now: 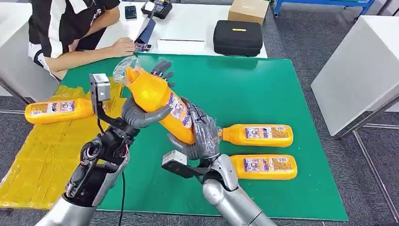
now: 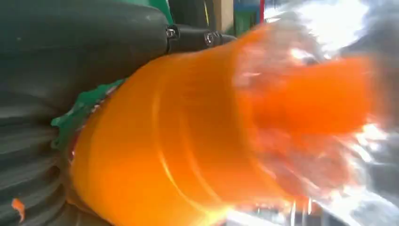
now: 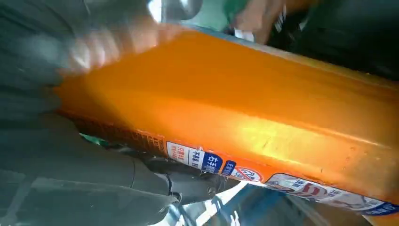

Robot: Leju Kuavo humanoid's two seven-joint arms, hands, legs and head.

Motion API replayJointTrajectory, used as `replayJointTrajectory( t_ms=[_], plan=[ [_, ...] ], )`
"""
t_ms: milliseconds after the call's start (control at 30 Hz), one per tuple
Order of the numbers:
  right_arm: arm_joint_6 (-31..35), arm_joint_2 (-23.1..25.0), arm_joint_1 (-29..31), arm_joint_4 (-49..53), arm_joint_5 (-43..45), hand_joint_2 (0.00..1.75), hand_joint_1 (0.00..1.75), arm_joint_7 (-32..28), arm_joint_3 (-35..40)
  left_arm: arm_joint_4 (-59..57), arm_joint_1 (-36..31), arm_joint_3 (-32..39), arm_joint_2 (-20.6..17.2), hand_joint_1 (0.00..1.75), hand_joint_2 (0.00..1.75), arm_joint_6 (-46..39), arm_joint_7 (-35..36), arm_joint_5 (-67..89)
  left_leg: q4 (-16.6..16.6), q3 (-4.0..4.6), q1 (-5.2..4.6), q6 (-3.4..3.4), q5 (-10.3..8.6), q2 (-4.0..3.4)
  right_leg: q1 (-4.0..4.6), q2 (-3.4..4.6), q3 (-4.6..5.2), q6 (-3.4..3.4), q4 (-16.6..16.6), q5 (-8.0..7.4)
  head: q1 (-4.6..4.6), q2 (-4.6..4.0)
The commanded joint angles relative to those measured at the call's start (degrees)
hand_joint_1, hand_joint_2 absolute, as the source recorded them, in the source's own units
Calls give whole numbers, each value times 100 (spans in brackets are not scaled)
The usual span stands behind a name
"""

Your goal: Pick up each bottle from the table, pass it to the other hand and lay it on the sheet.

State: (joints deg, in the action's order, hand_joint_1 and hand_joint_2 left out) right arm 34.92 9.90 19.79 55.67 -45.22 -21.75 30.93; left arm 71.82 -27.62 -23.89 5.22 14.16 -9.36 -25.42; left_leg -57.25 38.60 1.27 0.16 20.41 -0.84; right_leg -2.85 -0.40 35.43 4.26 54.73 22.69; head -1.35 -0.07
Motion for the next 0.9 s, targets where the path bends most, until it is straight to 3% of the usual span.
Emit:
replayJointTrajectory(
  t_ms=[33,67,100,133,600,633,733,900],
  plan=[
    [376,-61,176,-337,-572,175,175,-8,763,-852,-450,-44,90,0,175,-11,4,-25,-5,-39,3,5,19,9,6,-2,-39,-37,4,17,-2,0],
    [379,-49,174,-335,-587,175,175,-6,778,-858,-447,-35,78,0,175,4,-1,-35,-1,-22,4,2,9,9,7,-5,-24,-26,0,9,-2,0],
    [338,-44,165,-338,-598,175,175,68,785,-864,-427,48,113,162,175,-118,-48,-31,-5,-34,7,2,17,12,11,-6,-36,-37,2,16,-2,0],
    [312,-59,123,-299,-581,175,175,121,769,-775,-348,171,168,175,175,-374,-103,-12,0,-21,4,1,9,8,7,-4,-22,-24,-1,8,-4,0],
    [295,-145,-98,16,-345,175,173,134,550,-186,-15,459,176,175,175,-980,-215,-154,-1,-24,4,1,15,9,7,-4,-26,-30,1,14,-4,0],
    [441,-148,-169,101,-323,175,0,101,494,-139,-2,448,182,175,175,-1075,-271,-73,-6,-41,6,2,25,11,10,-3,-43,-43,6,24,-4,0],
    [499,-206,-467,679,-64,175,0,-31,176,233,21,265,60,175,175,-1927,-847,1214,-3,-21,4,2,15,11,7,-6,-22,-29,1,14,-2,0],
    [456,-380,-852,1715,570,175,0,-48,-89,571,34,209,-106,175,175,-3171,-1069,3177,-13,-26,2,4,27,15,6,-8,-29,-38,13,26,-2,0]
  ],
)
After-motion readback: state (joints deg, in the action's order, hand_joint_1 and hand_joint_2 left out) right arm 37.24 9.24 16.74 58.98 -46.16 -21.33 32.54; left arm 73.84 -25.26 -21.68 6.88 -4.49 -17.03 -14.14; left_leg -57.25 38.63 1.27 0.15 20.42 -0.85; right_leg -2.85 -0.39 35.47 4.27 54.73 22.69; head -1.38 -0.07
